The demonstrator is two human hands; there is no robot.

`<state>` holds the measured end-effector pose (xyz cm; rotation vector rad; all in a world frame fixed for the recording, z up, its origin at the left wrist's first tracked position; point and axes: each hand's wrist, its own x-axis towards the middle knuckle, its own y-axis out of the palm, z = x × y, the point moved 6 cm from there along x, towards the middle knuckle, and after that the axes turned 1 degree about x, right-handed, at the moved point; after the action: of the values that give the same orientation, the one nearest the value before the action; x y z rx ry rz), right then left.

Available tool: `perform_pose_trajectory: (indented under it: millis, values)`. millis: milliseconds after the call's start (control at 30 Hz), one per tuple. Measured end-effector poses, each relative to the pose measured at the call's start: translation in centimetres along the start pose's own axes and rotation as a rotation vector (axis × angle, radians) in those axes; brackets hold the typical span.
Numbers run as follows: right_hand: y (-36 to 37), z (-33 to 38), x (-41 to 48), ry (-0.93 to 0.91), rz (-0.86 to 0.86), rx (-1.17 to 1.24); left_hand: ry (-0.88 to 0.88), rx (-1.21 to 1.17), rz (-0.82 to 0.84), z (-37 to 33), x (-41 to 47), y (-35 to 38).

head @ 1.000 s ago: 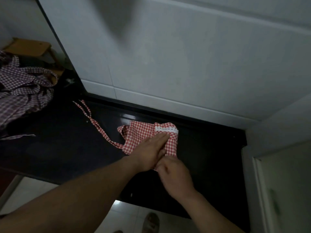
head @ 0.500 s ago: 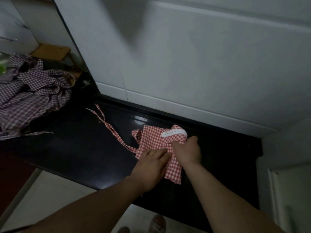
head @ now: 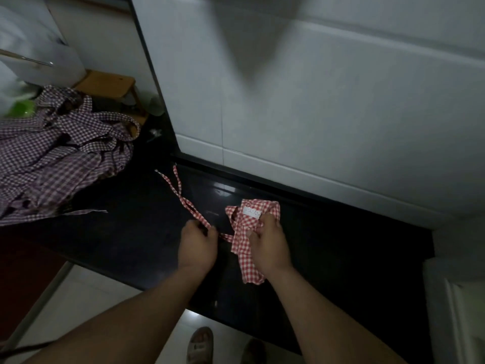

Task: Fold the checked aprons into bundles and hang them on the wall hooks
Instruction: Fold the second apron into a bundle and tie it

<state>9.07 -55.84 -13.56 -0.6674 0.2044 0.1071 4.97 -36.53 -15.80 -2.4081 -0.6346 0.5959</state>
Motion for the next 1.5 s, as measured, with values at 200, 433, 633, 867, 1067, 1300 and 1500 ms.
perform_pose_trajectory:
  millis: [200,433,633,867,1067,1300,1500]
  values:
    - [0.0,-0.1,0.4,0.02,0.01,-0.12,-0.17,0.009,0.142,-0.1,4.3,0.9]
    - [1.0,3.0,-0.2,-0.358,0.086,-0.504,-0.195,0.099,0.296,0.2,4.0,1.8]
    - [2.4,4.4,1.2,-0.272,0.248,-0.349,-0.074,-0.313,0.306,-0.6,2.5,2.1]
    - [3.1,3.7,2.6,-0.12,0.188,-0.257,-0.082,-0.586,0.527,-1.4,1.8,2.6]
    - [2.3,3.7,2.5,-0.081,0.213,-0.129,-0.055,-0.573,0.567,-1.5,1.7,2.9]
    - [1.7,2.9,2.7,-0.004,0.266,-0.058,-0.064,-0.515,0.589,-1.0,1.4,2.7]
    - [1.3,3.0,2.8,0.035,0.284,-0.012,0.109,-0.366,0.569,-1.4,1.1,3.0]
